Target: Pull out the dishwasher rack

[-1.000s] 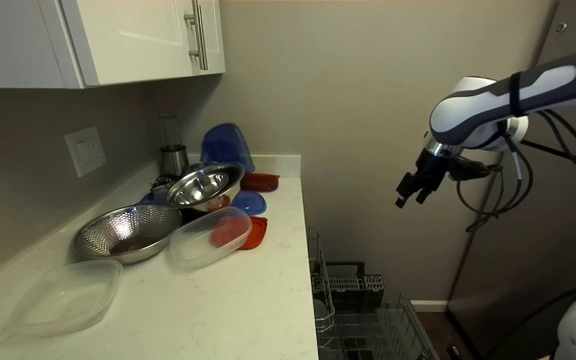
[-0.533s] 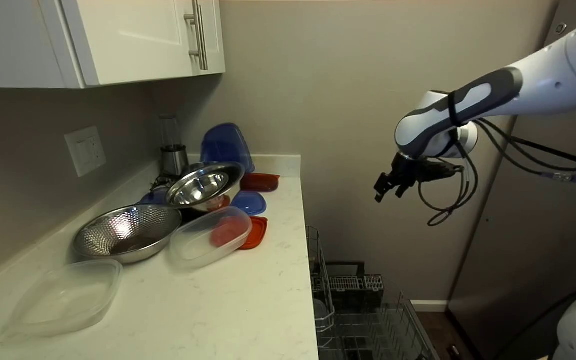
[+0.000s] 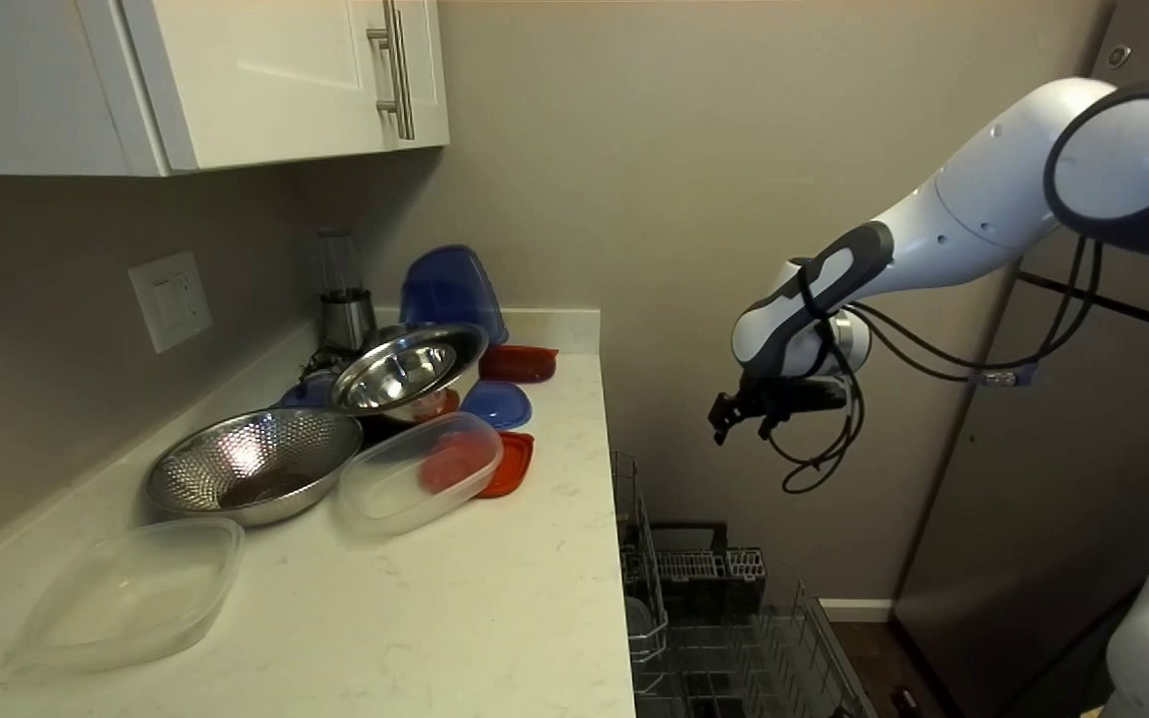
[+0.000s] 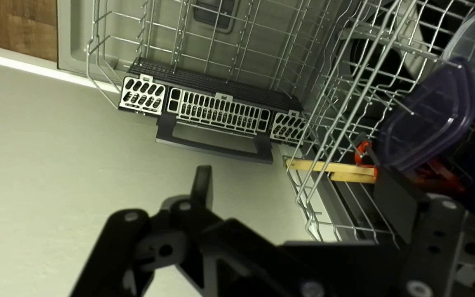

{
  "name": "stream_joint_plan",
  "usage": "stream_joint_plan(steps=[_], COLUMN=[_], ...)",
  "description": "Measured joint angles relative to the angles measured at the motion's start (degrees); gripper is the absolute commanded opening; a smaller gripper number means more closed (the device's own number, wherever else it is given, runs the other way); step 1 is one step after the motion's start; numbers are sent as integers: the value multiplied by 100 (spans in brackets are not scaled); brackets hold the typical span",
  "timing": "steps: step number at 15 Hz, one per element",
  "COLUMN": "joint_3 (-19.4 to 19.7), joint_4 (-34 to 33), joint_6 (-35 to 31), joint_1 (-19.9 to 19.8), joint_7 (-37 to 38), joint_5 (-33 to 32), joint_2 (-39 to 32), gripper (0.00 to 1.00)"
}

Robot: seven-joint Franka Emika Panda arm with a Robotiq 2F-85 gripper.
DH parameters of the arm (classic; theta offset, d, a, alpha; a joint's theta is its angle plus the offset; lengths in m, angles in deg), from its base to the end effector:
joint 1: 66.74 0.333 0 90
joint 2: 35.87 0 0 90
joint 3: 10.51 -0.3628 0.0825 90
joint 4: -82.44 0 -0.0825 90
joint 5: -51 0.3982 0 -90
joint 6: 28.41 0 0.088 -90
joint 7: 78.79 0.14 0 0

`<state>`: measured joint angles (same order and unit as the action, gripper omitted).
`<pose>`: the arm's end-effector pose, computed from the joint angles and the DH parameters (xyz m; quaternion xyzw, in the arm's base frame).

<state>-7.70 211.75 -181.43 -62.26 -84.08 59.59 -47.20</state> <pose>0.5841 0.0150 0.2991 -0.9935 0.0014 -0.1090 0.0328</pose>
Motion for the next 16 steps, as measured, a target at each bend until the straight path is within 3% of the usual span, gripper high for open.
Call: stream_joint_plan(steps=[8,16], joint_3=[-539,-570], joint_4=[-984,-1064], joint_6=[43,37], joint_1=[-199,-212], joint_7=[181,181], joint_5=[223,212], joint_2=[-1389,-1494], gripper=[100,100])
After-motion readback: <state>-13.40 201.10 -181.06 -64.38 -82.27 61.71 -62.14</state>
